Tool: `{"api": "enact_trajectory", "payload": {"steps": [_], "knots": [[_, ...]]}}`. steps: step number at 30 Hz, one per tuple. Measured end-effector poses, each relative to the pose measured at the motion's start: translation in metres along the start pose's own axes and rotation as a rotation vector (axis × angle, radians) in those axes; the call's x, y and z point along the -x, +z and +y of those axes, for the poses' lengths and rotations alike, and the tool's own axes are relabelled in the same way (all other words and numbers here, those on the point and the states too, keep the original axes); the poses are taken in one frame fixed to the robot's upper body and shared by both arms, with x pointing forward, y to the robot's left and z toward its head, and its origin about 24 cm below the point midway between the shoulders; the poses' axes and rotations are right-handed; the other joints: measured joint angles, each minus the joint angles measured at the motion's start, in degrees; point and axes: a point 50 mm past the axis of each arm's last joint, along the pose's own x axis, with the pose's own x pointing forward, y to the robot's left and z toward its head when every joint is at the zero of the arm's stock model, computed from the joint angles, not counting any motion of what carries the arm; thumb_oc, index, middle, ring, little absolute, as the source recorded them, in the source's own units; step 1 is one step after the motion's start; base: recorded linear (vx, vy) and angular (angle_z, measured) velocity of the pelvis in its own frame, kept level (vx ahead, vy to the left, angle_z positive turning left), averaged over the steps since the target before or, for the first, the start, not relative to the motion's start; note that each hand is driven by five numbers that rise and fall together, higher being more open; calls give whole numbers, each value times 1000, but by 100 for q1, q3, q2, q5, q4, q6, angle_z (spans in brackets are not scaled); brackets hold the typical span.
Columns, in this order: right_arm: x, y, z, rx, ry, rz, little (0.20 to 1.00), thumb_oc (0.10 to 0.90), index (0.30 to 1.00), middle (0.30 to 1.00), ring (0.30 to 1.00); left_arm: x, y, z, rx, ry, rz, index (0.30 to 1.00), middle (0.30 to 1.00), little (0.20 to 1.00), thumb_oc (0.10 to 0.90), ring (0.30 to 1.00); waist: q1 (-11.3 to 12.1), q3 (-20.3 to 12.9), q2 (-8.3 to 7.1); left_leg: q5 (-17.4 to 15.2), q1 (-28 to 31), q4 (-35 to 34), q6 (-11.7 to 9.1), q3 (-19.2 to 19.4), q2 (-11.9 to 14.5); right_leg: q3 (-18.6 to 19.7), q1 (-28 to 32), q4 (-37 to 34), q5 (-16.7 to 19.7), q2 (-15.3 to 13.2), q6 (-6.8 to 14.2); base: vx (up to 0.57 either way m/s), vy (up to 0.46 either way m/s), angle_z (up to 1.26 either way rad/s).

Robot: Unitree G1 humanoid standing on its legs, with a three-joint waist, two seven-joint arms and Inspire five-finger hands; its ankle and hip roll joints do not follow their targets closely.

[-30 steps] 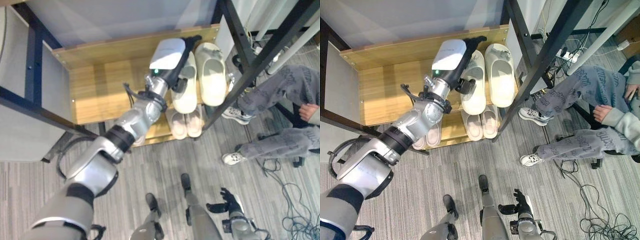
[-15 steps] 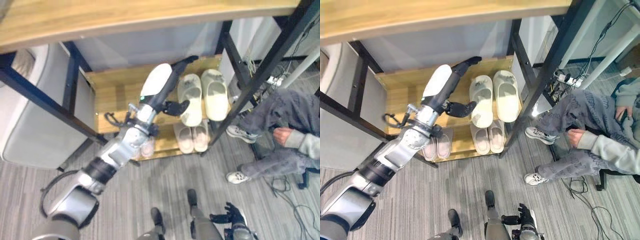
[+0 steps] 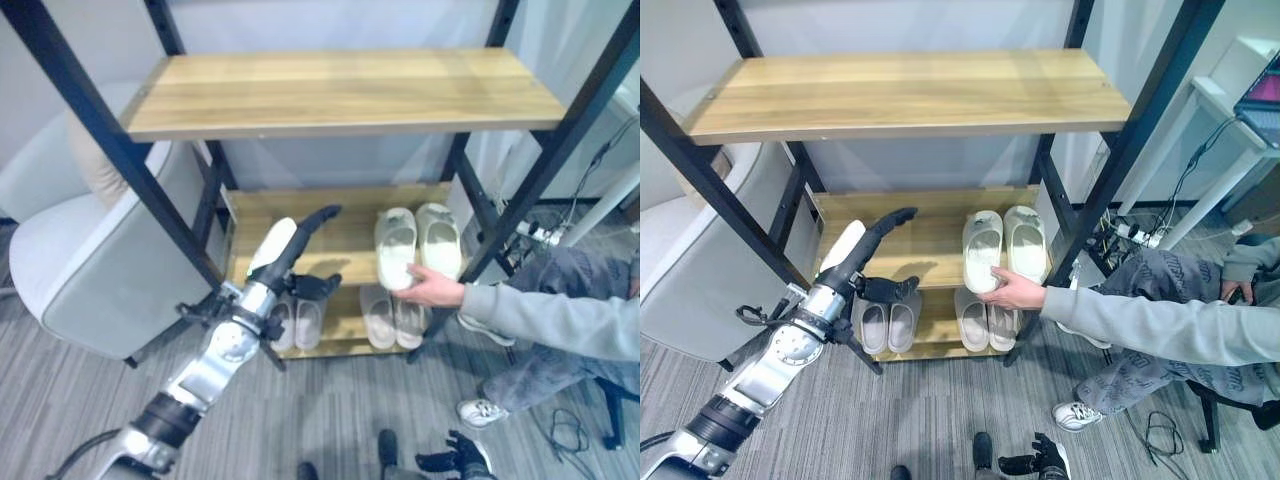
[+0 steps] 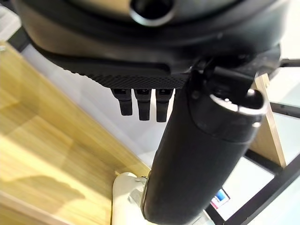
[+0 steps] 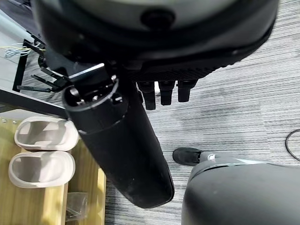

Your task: Arrange the slippers neatly on the shoe rack.

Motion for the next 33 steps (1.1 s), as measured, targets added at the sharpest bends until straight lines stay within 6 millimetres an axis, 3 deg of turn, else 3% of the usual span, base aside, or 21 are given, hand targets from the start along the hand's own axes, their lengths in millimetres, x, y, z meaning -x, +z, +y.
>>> {"api": "enact_trajectory", "payload": {"steps": [6, 9, 15, 25, 33], "knots": [[1, -6, -2, 4, -3, 21, 900, 800, 900, 900, 900, 8, -5, -12, 75, -44, 33, 900, 900, 900, 800, 900, 65, -49, 10, -18, 155, 2, 13, -85, 6, -78, 202, 42, 39, 6, -67, 22, -1, 8], [2, -10, -1, 24, -1, 26, 900, 800, 900, 900, 900, 18, -8, -35, 207, -59, 79, 900, 900, 900, 800, 900, 78, -209, 37, -28, 218, -18, 9, -167, 1, -154, 300, -1, -74, -17, -16, 25, -2, 12], [3, -11, -2, 45, -1, 25, 900, 800, 900, 900, 900, 39, -24, -49, 205, -104, 176, 900, 900, 900, 800, 900, 88, -386, 127, -76, 228, -21, -45, -184, 3, -163, 315, -1, -76, -16, -11, 22, 0, 2], [3, -13, -2, 44, -5, 30, 900, 800, 900, 900, 900, 61, -44, -51, 153, -97, 285, 900, 900, 900, 800, 900, 104, -388, 115, -68, 326, -22, 11, -182, 6, -159, 414, -2, -59, -11, -37, 0, 0, 0], [6, -22, 0, 64, 6, 57, 900, 800, 900, 900, 900, 66, -47, -51, 153, -83, 305, 900, 900, 900, 800, 900, 111, -474, -51, -62, 299, -22, 16, -267, 5, -242, 429, -1, -100, -22, -10, 14, 2, 4]]}}
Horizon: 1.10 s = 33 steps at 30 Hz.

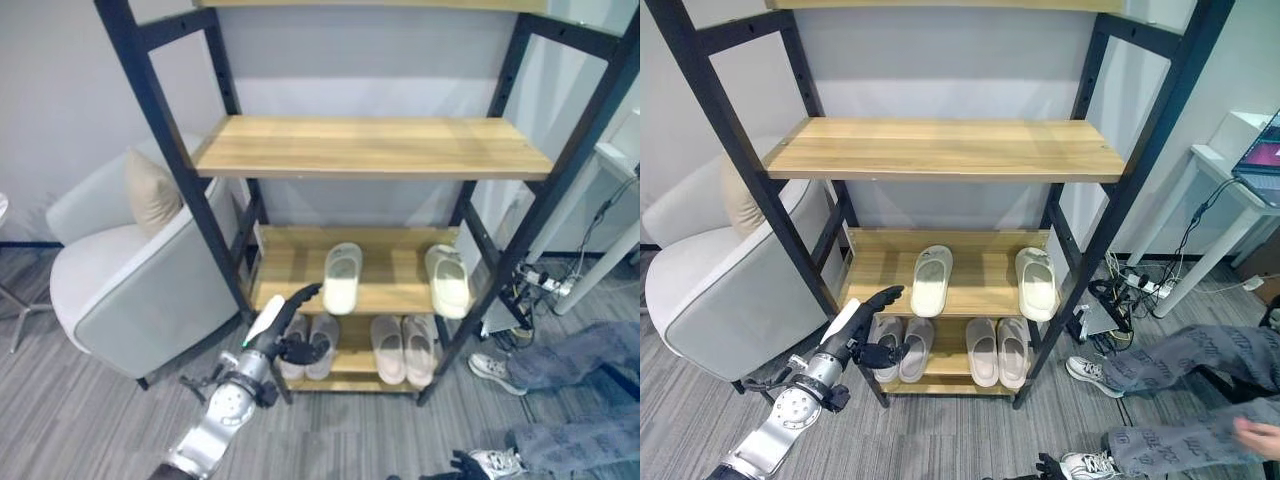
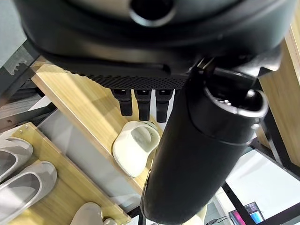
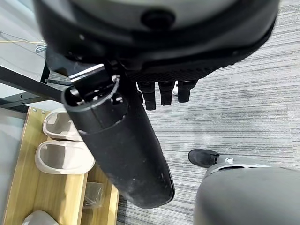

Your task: Arrange the slippers neatly on the shoe rack.

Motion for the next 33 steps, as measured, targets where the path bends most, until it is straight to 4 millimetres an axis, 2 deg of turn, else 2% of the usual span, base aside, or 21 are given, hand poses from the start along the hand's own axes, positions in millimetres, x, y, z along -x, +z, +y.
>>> {"api": "enact_trajectory", "payload": {"steps": [7, 9, 11, 12, 16, 17, 19, 21, 23, 28, 33], "knots": [[3, -13, -1, 21, 0, 35, 900, 800, 900, 900, 900, -20, 9, 5, -66, 22, -31, 900, 900, 900, 800, 900, -34, -2, -47, -3, -73, 0, -3, -53, -2, -27, -45, 0, -26, -8, 14, 14, 0, 4], [3, -12, -1, 20, -1, 29, 900, 800, 900, 900, 900, -35, 19, 9, -94, 43, -67, 900, 900, 900, 800, 900, -25, 3, -53, 14, -208, 1, -10, -60, -7, -34, -176, 1, -13, -15, 16, 0, 0, 0], [3, -11, -1, 19, -1, 25, 900, 800, 900, 900, 900, -40, 23, 12, -105, 64, -83, 900, 900, 900, 800, 900, -73, 5, -51, 21, -249, 10, -5, -41, -8, -31, -235, 0, 4, -9, 1, 0, 0, 0], [3, -10, -1, 18, -4, 15, 900, 800, 900, 900, 900, -51, 32, 15, -151, 75, -112, 900, 900, 900, 800, 900, -105, 15, -37, 40, -337, 22, 12, -61, -9, -24, -311, 7, 65, -6, -45, 0, 0, 0], [2, -7, -3, 20, -9, 5, 900, 800, 900, 900, 900, -67, 48, 23, -196, 120, -163, 900, 900, 900, 800, 900, -237, 73, 19, 46, -433, 24, 14, 5, -41, 22, -456, 41, 85, 3, -44, -15, 9, -6], [1, -2, -4, 21, -14, -10, 900, 800, 900, 900, 900, -79, 60, 30, -266, 128, -205, 900, 900, 900, 800, 900, -235, 140, 39, 67, -539, 24, 27, -9, -54, 12, -537, 44, 111, -13, -35, -30, 24, -5], [-2, 9, -5, 24, -17, -42, 900, 800, 900, 900, 900, -90, 76, 41, -297, 181, -250, 900, 900, 900, 800, 900, -327, 352, 85, 83, -592, 24, 40, 45, -83, 57, -617, 45, 157, -36, -28, -28, 26, -10], [-3, 15, -6, 24, -19, -58, 900, 800, 900, 900, 900, -95, 84, 48, -308, 206, -268, 900, 900, 900, 800, 900, -336, 403, 120, 86, -672, 25, 46, 123, -76, 114, -732, 45, 190, -45, -23, -2, 16, -16], [-4, 20, -8, 24, -25, -75, 900, 800, 900, 900, 900, -101, 91, 52, -340, 229, -286, 900, 900, 900, 800, 900, -449, 493, 165, 86, -739, 25, 46, 151, -101, 168, -821, 45, 198, -37, -23, -10, 33, -9], [-7, 37, -8, 51, -30, -137, 900, 800, 900, 900, 900, -115, 98, 68, -418, 278, -257, 900, 900, 900, 800, 900, -480, 696, 192, 92, -954, 25, 43, 297, -96, 315, -1105, 46, 263, -10, -28, -23, 21, -15], [-7, 47, -8, 64, -34, -178, 900, 800, 900, 900, 900, -121, 103, 75, -470, 307, -251, 900, 900, 900, 800, 900, -503, 864, 187, 94, -1104, 26, 44, 401, -88, 396, -1301, 49, 304, 13, -42, -15, 17, -11]]}}
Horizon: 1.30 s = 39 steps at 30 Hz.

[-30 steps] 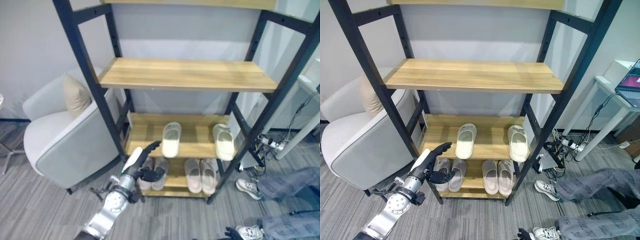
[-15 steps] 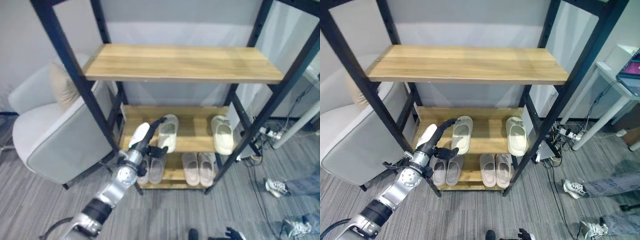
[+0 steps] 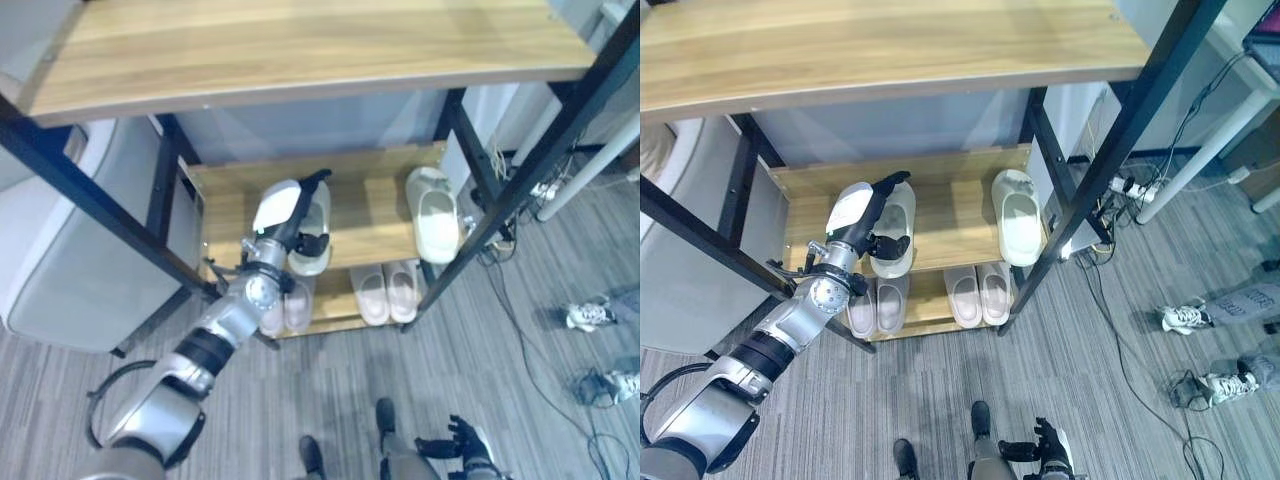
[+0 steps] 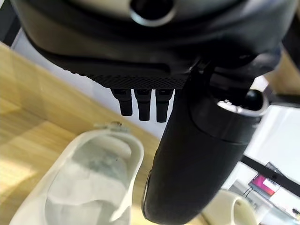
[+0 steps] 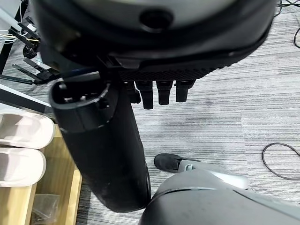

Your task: Arrange the slippers neatly on the shoe rack.

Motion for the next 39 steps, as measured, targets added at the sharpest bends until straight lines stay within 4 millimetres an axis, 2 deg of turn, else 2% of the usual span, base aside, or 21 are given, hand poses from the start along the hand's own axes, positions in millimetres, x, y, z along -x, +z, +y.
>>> {"api": "enact_trajectory", "payload": {"steps": [3, 14, 21, 25, 26, 27, 29, 34, 39], "knots": [[-1, 5, 0, -2, 1, -22, 900, 800, 900, 900, 900, -6, 2, 5, -57, 24, -16, 900, 900, 900, 800, 900, -11, 129, -26, -1, -16, 0, -1, 8, 2, 12, -21, 0, 4, 5, -1, 0, 0, 0], [-1, 10, 3, 2, 12, -45, 900, 800, 900, 900, 900, -16, 4, 24, -99, 86, -15, 900, 900, 900, 800, 900, -15, 221, -186, -3, -101, 0, -3, 9, 11, 8, -114, 0, 6, 13, 1, 0, 0, 0], [-1, 13, 4, 11, 16, -53, 900, 800, 900, 900, 900, -26, 7, 46, -190, 130, -45, 900, 900, 900, 800, 900, -13, 231, -220, -1, -98, 0, -2, 8, 4, 13, -109, 2, 25, 10, -1, -23, 4, 0], [-3, 22, 8, 48, 37, -80, 900, 800, 900, 900, 900, -49, 20, 60, -306, 131, -68, 900, 900, 900, 800, 900, -44, 251, -403, 47, -280, 1, 6, 13, -9, 49, -295, 2, 106, 1, 34, -66, -2, 1], [-3, 24, 9, 49, 39, -86, 900, 800, 900, 900, 900, -52, 22, 64, -324, 138, -68, 752, 752, 752, 701, 752, -63, 246, -437, 63, -342, 2, 10, 18, -15, 52, -358, 2, 125, -6, 35, -39, -13, -1], [-4, 27, 10, 50, 42, -97, 900, 800, 900, 900, 900, -60, 24, 75, -369, 159, -62, 300, 300, 300, 400, 300, -162, 249, -518, 106, -493, 2, 20, 25, -26, 55, -514, 2, 179, -13, 29, 0, 0, 0], [-3, 27, 11, 60, 37, -98, 900, 800, 900, 900, 900, -62, 19, 80, -386, 168, -24, 300, 300, 300, 400, 300, -208, 272, -561, 114, -515, 2, 22, 64, -21, 61, -554, 2, 195, -9, 28, -18, -6, -8], [-3, 23, 11, 68, 24, -90, 900, 800, 900, 900, 900, -63, 2, 72, -400, 129, 86, 300, 300, 300, 400, 300, -241, 293, -574, 113, -553, 2, 21, 129, -3, 80, -630, 2, 202, 15, 19, -47, -16, -7], [-4, 29, 10, 68, 18, -107, 900, 800, 900, 900, 900, -69, 12, 77, -447, 163, 69, 300, 300, 300, 400, 300, -187, 438, -588, 126, -611, 2, 8, 128, -4, 80, -685, 2, 215, 14, 2, -20, -14, 1]]}}
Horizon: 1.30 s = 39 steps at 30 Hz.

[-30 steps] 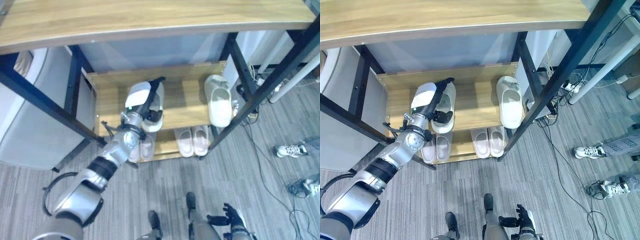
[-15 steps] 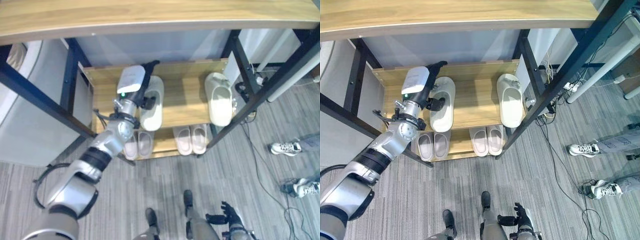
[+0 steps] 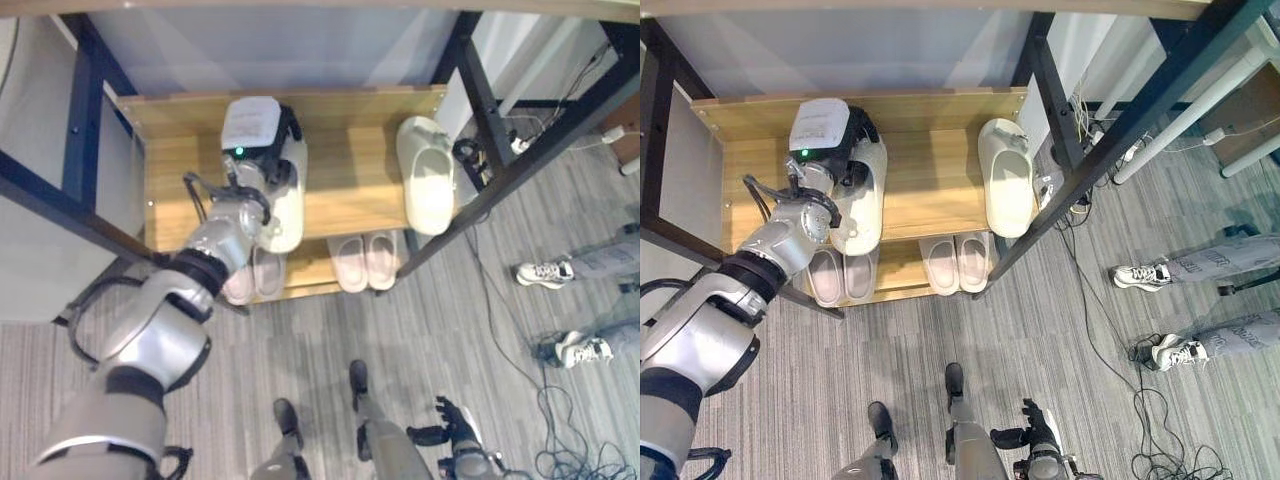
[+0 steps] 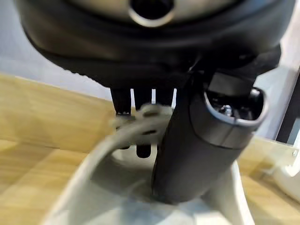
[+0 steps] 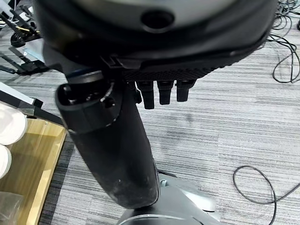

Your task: Arrange the slippers neatly on the shoe rack.

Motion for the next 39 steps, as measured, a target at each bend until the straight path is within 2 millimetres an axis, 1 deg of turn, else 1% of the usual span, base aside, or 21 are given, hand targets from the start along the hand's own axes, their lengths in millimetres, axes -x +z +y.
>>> {"api": "enact_trajectory", "payload": {"steps": [3, 6, 7, 8, 9, 10, 11, 13, 14, 16, 17, 19, 22, 23, 26, 28, 31, 39], "knots": [[-1, 1, -1, 2, -7, -2, 900, 800, 900, 900, 900, -2, 6, 5, -10, 27, -24, 300, 300, 300, 400, 300, 22, 88, 23, 1, 2, 0, -2, 3, 11, -1, -1, 0, 0, 8, 0, 0, 0, 0], [-3, 5, -5, 6, -20, -13, 900, 800, 900, 900, 900, -3, 22, 9, 26, 63, -68, 300, 300, 300, 400, 300, 73, 244, 71, 2, 0, 0, -1, -2, 11, -4, -1, 0, 1, 1, -2, 0, -11, 0], [-4, 10, -6, 7, -22, -23, 900, 800, 900, 900, 900, -3, 32, 8, 53, 70, -90, 300, 300, 300, 400, 300, 87, 287, 78, 2, -1, 0, -1, -3, 16, -5, -1, 0, 1, -2, -2, 0, 0, 0], [-5, 11, -6, 9, -24, -25, 900, 800, 900, 900, 900, -3, 37, 8, 68, 74, -99, 300, 300, 300, 400, 300, 98, 304, 84, 2, -3, 0, -1, -6, 16, -7, -1, 0, 1, -3, -2, -6, -37, 2], [-7, 15, -7, 16, -25, -30, 900, 800, 900, 900, 900, -2, 43, 6, 80, 77, -109, 300, 300, 300, 400, 300, 103, 312, 88, 2, -4, 0, 0, -10, 13, -7, -1, 0, 1, -5, -2, -3, -31, 1], [-9, 20, -7, 16, -26, -46, 900, 800, 900, 900, 900, -2, 54, 2, 92, 73, -133, 300, 300, 300, 400, 300, 78, 312, 88, 2, -4, 0, 0, -10, 14, -8, -2, -1, 0, -7, -2, -3, -31, 1], [-9, 22, -7, 17, -26, -52, 900, 800, 900, 900, 900, -2, 56, 2, 89, 74, -133, 300, 300, 300, 400, 300, 81, 312, 88, 2, -6, 0, 0, -12, 14, -9, -2, 0, 1, -7, -2, 0, 0, 0], [-10, 28, -7, 22, -24, -67, 900, 800, 900, 900, 900, -2, 68, -2, 114, 68, -148, 300, 300, 300, 400, 300, 53, 312, 89, 2, -5, 0, 0, -9, 12, -10, -3, 0, 0, -8, -2, 0, 0, 0], [-11, 29, -6, 26, -22, -72, 900, 800, 900, 900, 900, -3, 70, -2, 111, 69, -148, 300, 300, 300, 400, 300, 48, 312, 88, 2, -12, 0, 0, -9, 12, -9, -11, -1, 0, -8, -2, 0, 0, 0], [-11, 30, -5, 36, -17, -78, 900, 800, 900, 900, 900, -7, 81, 0, 111, 70, -157, 300, 300, 300, 400, 300, 12, 312, 88, 2, -32, 0, 0, 2, 9, 3, -41, -1, 0, -6, -2, 36, -31, -2], [-11, 30, -5, 39, -15, -77, 900, 800, 900, 900, 900, -9, 83, 0, 100, 66, -155, 300, 300, 300, 400, 300, 1, 312, 88, 2, -42, 0, 0, 6, 9, 6, -53, -1, 0, -6, -2, 35, -22, -3], [-11, 29, -5, 41, -17, -72, 900, 800, 900, 900, 900, -14, 88, 6, 102, 78, -157, 300, 300, 300, 400, 300, -33, 312, 89, 3, -106, 0, 0, 23, 5, 24, -120, 0, 4, -3, -7, 36, -18, -4], [-12, 32, -6, 42, -19, -79, 900, 800, 900, 900, 900, -17, 87, 10, 93, 83, -145, 300, 300, 300, 400, 300, -133, 310, 91, 3, -119, 0, 1, 34, 7, 33, -137, 0, 9, 12, -13, 35, -17, -4], [-13, 33, -10, 46, -29, -84, 900, 800, 900, 900, 900, -20, 87, 13, 86, 85, -137, 300, 300, 300, 400, 300, -175, 309, 92, 3, -135, 0, 1, 45, 7, 49, -160, 0, 9, 16, -13, 27, -23, -3], [-15, 38, -16, 53, -55, -99, 900, 800, 900, 900, 900, -27, 84, 22, 95, 95, -104, 300, 300, 300, 400, 300, -194, 303, 94, 4, -195, 0, 1, 90, 6, 114, -242, 1, 24, 26, -31, 27, -25, -7], [-15, 40, -18, 53, -64, -106, 900, 800, 900, 900, 900, -29, 77, 26, 106, 99, -80, 300, 300, 300, 400, 300, -229, 299, 92, 3, -191, 0, 0, 141, 15, 155, -261, 1, 26, 46, -33, 44, -37, -10], [-15, 40, -18, 52, -66, -109, 900, 800, 900, 900, 900, -31, 74, 28, 105, 101, -63, 300, 300, 300, 400, 300, -264, 297, 95, 3, -196, 0, 0, 169, 26, 168, -277, 1, 33, 55, -41, 42, -42, -5], [-17, 46, -17, 72, -59, -120, 900, 800, 900, 900, 900, -30, 96, 25, 175, 88, -92, 300, 300, 300, 400, 300, -259, 277, 95, 13, -258, 0, -9, 170, 31, 168, -336, 2, 52, 43, -67, 22, -24, 0]]}}
